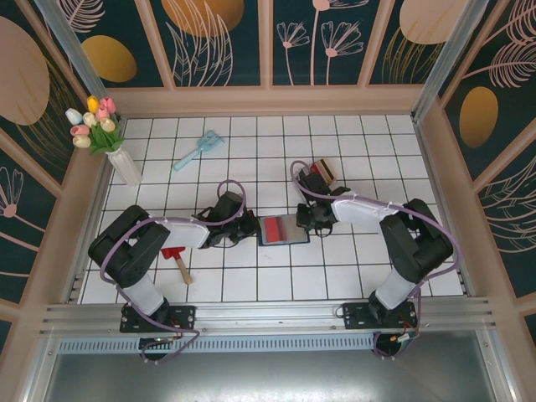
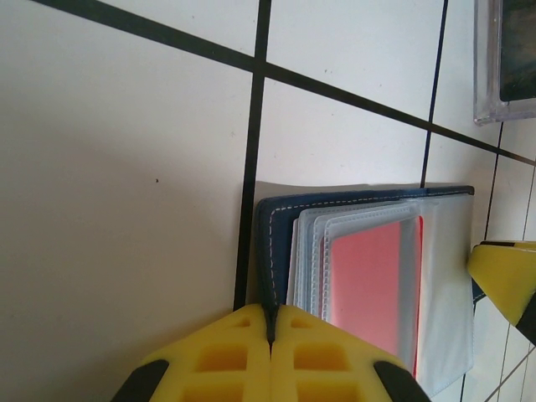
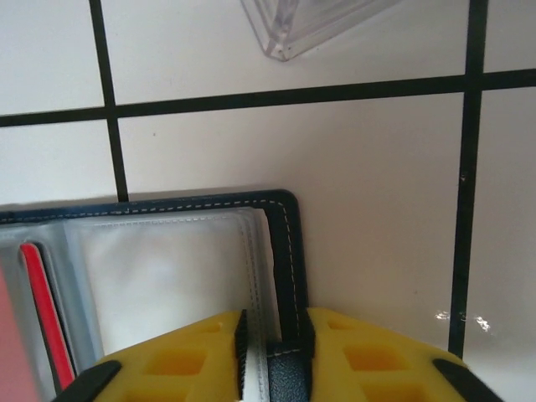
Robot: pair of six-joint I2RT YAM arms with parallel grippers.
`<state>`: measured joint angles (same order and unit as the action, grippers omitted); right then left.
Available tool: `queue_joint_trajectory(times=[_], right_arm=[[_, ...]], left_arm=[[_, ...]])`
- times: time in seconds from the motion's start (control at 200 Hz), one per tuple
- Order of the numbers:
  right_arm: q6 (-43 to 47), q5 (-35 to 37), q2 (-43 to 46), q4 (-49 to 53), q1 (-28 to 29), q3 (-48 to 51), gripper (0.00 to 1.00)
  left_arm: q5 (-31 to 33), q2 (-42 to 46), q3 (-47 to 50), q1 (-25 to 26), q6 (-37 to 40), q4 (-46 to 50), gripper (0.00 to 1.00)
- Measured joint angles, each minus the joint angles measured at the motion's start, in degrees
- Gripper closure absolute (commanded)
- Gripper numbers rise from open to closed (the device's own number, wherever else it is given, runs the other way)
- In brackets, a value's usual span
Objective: Put the credit cards into the card holder
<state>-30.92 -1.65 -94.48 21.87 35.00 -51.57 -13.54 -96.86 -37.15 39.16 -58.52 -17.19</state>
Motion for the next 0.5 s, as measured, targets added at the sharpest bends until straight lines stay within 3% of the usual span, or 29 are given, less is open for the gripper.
queue_joint_trajectory(times=[0.5], right_arm=[[-0.02,6.82,0.13,1.42,0.20,1.57,0.72]], left_arm=[[0.74,0.07,0.00,0.17,-0.02,0.52,1.00]])
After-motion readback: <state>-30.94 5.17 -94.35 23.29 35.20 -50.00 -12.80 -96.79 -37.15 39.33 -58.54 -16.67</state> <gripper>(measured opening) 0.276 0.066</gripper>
